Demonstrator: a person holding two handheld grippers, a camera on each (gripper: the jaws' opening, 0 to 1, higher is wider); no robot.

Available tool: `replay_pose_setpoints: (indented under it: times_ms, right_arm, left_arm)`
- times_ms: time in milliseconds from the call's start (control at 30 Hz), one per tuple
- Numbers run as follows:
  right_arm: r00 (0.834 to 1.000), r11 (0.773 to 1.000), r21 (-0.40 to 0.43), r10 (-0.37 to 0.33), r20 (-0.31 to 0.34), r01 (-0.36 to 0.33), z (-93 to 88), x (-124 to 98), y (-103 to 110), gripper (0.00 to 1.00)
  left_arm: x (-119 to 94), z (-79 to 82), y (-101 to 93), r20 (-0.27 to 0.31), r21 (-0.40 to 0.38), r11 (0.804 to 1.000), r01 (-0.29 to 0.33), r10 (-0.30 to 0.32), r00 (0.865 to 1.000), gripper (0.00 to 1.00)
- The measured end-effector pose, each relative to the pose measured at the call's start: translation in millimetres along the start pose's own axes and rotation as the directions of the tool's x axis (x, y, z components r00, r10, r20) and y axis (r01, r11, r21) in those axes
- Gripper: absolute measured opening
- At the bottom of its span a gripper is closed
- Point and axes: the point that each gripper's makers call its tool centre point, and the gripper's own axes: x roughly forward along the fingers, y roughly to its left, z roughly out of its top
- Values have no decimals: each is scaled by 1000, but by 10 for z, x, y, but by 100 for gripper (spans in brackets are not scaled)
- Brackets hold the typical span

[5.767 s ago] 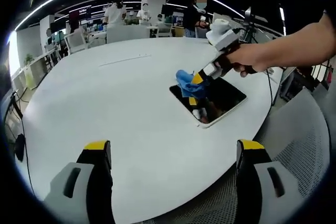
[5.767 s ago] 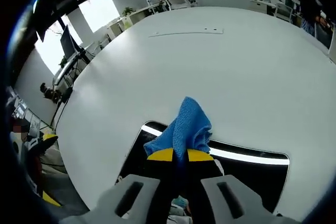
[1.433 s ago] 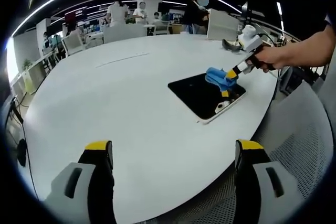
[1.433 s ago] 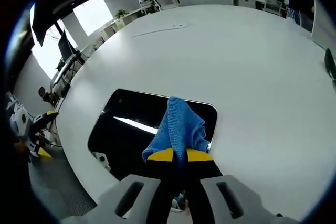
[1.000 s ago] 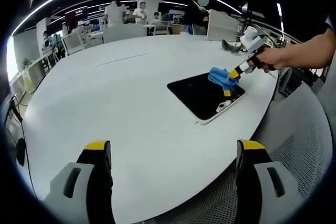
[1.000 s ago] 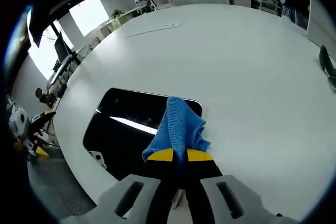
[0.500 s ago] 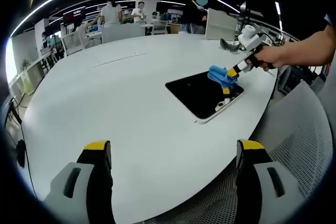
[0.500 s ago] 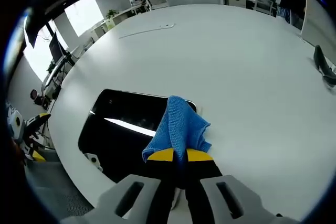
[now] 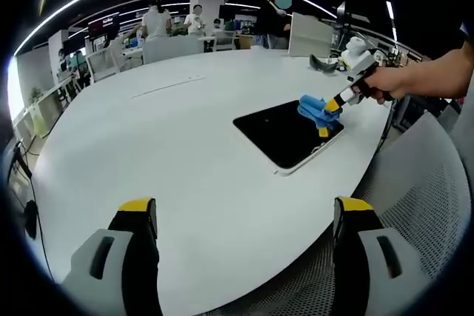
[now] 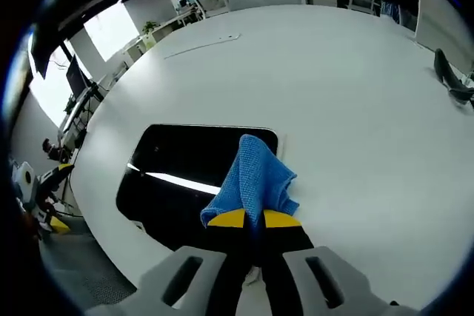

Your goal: Wipe the mirror surface with the cleaning cloth until all visible marks leave the cleaned area.

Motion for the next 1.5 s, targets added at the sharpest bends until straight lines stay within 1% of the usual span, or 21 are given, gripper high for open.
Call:
replay_pose_setpoints:
  times_ms: [200,367,633,800,900,933,1000,1067,1133,1167,1267,1367,1433,1467,1500]
  right_arm:
    - [1000,1000,8,-7,1,7,-103,-61,28,1]
    - [1000,1000,29,-9,-2,9,-174,-101,52,1]
    - [1000,998,58,-9,-3,9,-290,-159,67,1]
    - [1000,998,53,-16,-16,16,-344,-186,102,1]
    - [1000,998,54,-15,-26,16,-350,-202,117,1]
    - [1000,998,61,-4,-28,6,-343,-219,158,1]
    - [1000,999,44,3,-30,-2,-340,-211,212,1]
    - [999,1000,31,-4,-38,5,-362,-166,201,1]
    - [999,997,73,-1,-39,4,-352,-164,196,1]
    - [999,998,67,1,-40,2,-352,-165,190,1]
    - [1000,995,102,6,-30,-3,-359,-171,193,1]
    - [1000,994,109,4,-24,-1,-363,-179,205,1]
    - [999,994,110,9,-35,-5,-366,-183,233,1]
    - [999,995,97,10,-39,-7,-365,-178,249,1]
    - [999,995,100,-6,-48,11,-368,-167,249,1]
  left_arm:
    - [4,-20,21,-12,10,1000,-9,9,1000,98]
    - [0,-3,37,-3,24,1000,-18,18,1000,98]
    - [8,-28,8,-10,13,1000,-3,3,1000,99]
    - [14,-31,1,-14,19,1000,-2,2,1000,98]
    - [15,-35,10,-17,22,1000,-5,5,1000,97]
    - [16,-36,13,-18,22,1000,-6,6,1000,97]
    - [17,-36,15,-19,23,1000,-7,7,1000,97]
    - [20,-41,15,-21,21,1000,-5,5,1000,97]
    - [20,-49,13,-25,20,1000,-4,4,1000,97]
    - [19,-50,14,-25,21,1000,-4,5,1000,97]
    - [14,-46,15,-21,18,1000,-5,6,1000,97]
    - [13,-42,12,-18,17,1000,-3,3,1000,97]
    - [13,-48,11,-22,21,1000,-3,3,1000,97]
    - [14,-52,5,-24,21,1000,-1,2,1000,97]
    - [14,-56,-2,-26,20,1000,2,-1,1000,97]
